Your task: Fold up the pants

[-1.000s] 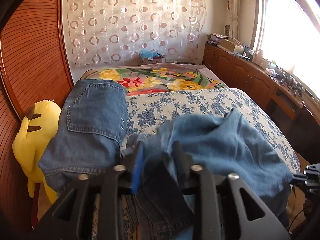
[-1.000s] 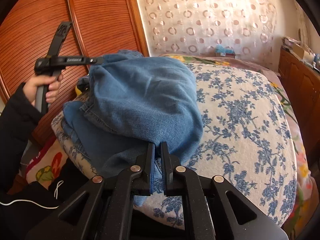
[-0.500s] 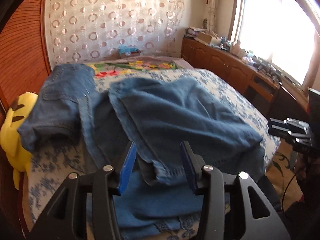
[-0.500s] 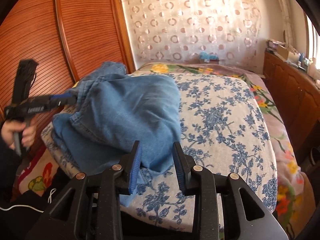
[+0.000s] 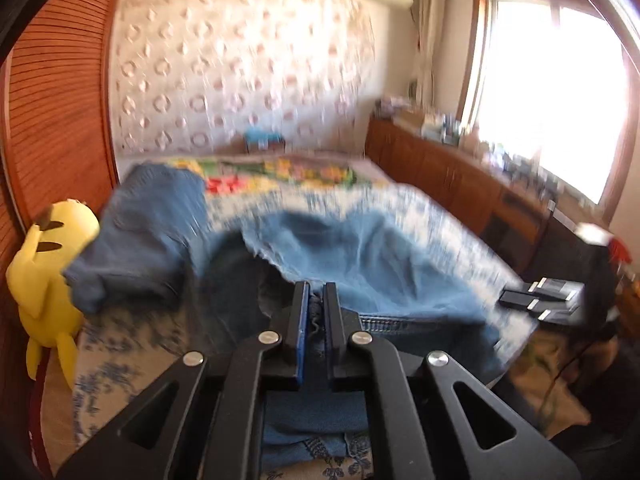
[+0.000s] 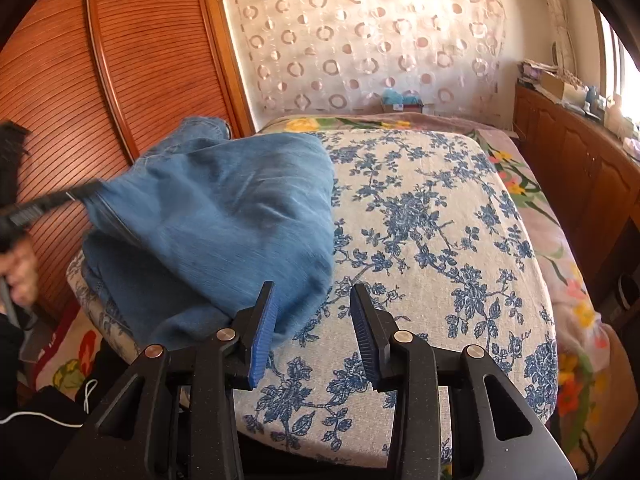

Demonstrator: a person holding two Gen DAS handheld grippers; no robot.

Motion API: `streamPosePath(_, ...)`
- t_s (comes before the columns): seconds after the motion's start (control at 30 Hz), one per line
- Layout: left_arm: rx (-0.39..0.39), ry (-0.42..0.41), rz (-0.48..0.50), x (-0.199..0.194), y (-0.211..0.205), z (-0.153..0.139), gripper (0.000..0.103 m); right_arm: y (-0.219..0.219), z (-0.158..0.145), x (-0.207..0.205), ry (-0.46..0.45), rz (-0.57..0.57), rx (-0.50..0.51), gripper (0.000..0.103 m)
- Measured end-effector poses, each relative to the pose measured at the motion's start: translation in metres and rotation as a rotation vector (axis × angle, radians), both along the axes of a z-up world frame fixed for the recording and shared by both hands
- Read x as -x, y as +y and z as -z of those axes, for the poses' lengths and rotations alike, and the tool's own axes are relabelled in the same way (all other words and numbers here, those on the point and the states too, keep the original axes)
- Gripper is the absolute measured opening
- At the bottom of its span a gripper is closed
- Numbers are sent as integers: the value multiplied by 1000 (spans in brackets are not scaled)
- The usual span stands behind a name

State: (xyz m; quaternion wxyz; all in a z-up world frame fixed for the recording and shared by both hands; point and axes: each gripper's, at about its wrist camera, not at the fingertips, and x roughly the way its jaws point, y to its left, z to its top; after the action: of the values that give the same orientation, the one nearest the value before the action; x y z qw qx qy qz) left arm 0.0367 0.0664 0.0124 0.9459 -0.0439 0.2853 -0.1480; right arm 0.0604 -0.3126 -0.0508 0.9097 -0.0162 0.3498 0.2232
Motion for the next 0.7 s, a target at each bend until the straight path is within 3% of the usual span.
streamPosePath(0.1,-36,14,-40,1,14,-3,3,0,3,-3,12,0,-13,37)
streamPosePath(0.3,-71,138,-42,3,19,46,3,6,0,-4,7,-10,-20,37)
streamPosePath(0.47,-67,182,-57,6,17,72,4,15,-8,-6,-6,-33,-22,37)
streamPosePath(0.7,-51,173,-57,2,15,72,3,41,-13,-5,-12,-100,-15,37)
